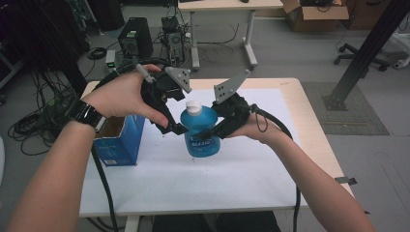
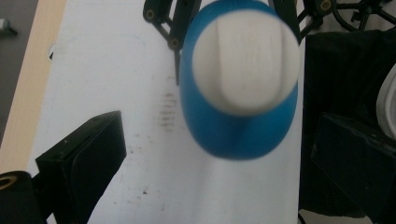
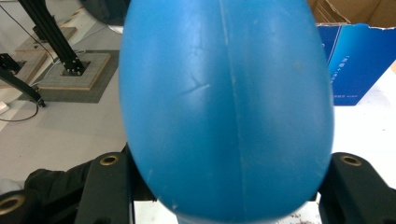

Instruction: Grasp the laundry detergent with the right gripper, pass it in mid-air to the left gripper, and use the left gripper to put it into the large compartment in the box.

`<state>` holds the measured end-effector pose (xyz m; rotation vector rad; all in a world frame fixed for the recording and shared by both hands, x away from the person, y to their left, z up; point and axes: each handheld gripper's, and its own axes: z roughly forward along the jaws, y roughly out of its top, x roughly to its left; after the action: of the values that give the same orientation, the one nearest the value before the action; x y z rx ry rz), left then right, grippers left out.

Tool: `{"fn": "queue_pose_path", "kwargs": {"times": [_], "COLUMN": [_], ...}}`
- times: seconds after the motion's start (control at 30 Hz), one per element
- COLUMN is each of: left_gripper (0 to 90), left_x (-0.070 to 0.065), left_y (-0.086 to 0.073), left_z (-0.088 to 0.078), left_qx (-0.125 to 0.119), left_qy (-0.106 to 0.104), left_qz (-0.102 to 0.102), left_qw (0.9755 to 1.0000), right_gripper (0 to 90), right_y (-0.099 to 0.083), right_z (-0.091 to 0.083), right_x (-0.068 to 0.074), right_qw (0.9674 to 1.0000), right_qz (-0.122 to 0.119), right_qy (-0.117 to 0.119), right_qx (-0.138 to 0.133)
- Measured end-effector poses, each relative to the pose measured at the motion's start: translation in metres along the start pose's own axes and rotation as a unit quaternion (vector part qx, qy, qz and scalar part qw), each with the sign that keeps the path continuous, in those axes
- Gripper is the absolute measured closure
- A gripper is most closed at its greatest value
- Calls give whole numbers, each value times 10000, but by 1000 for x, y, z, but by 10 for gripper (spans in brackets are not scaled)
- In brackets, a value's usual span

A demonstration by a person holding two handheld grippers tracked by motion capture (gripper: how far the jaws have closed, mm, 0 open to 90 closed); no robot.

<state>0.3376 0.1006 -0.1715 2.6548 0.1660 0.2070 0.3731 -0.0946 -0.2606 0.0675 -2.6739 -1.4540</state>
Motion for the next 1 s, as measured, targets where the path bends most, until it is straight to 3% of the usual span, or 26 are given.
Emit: {"fn": "queue_pose_path", "kwargs": {"times": [0.37, 1.0], "left_gripper": [38, 53], "left_x": [-3, -6], "left_y": [11, 16], "left_z": [7, 15], "left_qx": [51, 171], "left_qy": [-5, 11], "left_qz": [114, 181], "left_qw": [9999, 9997], "right_gripper": [421, 422], "right_y": [4, 4], "right_z": [9, 11], "right_x": [2, 4], "right_qw": [9999, 9999], "right_qz": [-81, -105], "right_qy": [44, 72], "right_qx": [56, 66]}}
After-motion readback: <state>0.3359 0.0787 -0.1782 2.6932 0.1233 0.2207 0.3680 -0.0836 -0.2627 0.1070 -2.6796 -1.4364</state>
